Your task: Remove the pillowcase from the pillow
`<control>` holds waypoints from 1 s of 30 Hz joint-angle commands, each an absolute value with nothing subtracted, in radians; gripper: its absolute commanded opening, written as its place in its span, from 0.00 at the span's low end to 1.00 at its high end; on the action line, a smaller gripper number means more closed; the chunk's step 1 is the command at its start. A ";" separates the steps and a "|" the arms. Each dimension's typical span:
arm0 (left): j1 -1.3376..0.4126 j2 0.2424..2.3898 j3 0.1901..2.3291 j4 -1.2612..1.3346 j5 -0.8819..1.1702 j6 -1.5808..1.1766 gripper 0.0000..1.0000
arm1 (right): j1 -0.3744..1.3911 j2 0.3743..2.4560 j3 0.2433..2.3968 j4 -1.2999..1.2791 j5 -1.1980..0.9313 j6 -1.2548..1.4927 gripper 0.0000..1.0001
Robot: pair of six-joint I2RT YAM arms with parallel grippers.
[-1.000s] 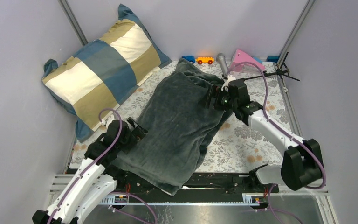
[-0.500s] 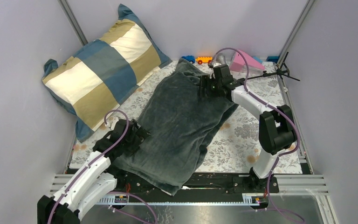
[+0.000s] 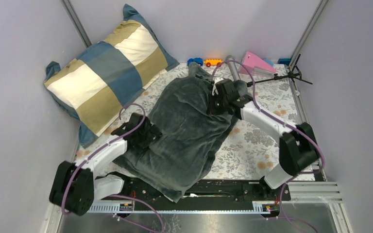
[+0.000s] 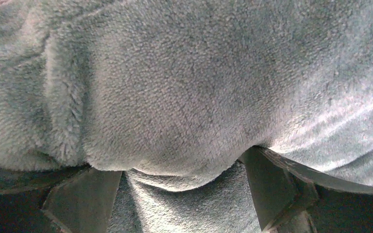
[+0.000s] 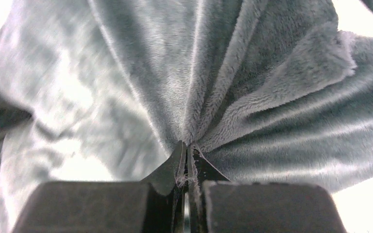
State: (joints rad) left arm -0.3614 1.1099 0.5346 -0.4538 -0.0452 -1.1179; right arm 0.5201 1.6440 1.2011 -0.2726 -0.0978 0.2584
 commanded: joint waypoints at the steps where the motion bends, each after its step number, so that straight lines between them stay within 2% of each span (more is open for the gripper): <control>1: -0.332 1.266 0.592 -0.214 -0.127 -1.030 0.97 | 0.615 1.413 1.101 -0.325 -0.125 0.293 0.00; 7: -0.332 1.421 0.733 -0.065 -0.177 -0.996 0.98 | 0.652 1.153 0.977 -0.426 -0.032 0.279 0.00; 12: -0.331 1.580 0.938 -0.034 -0.195 -0.923 0.98 | 0.651 0.992 0.911 -0.448 -0.071 0.310 0.00; 17: -0.347 1.679 1.179 -0.042 -0.096 -0.759 0.91 | 0.694 1.042 0.846 -0.361 -0.382 0.312 0.00; 22: -0.423 1.537 1.177 -0.041 -0.252 -0.662 0.96 | 0.734 1.137 0.852 -0.348 -0.293 0.319 0.09; 23: -0.429 1.509 1.174 -0.065 -0.248 -0.663 0.97 | 0.734 1.132 0.856 -0.344 -0.262 0.324 0.13; 24: -0.431 1.487 1.177 -0.107 -0.232 -0.677 0.97 | 0.734 1.123 0.861 -0.340 -0.237 0.325 0.20; 25: -0.432 1.466 1.184 -0.157 -0.207 -0.702 0.97 | 0.735 1.112 0.865 -0.336 -0.211 0.325 0.35; 27: -0.442 1.439 1.192 -0.254 -0.141 -0.721 0.97 | 0.734 1.089 0.878 -0.346 -0.130 0.332 0.72; 28: -0.450 1.424 1.185 -0.284 -0.092 -0.720 0.97 | 0.734 1.079 0.883 -0.357 -0.066 0.342 0.83; 30: -0.481 1.393 1.142 -0.293 0.029 -0.708 0.97 | 0.734 1.062 0.894 -0.403 0.111 0.373 0.95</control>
State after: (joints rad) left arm -0.4507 1.4525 1.1568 -0.1989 -0.1398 -0.7254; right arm 0.7284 1.1160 0.8436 -0.3763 -0.1623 0.3294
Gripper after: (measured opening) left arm 0.970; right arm 0.857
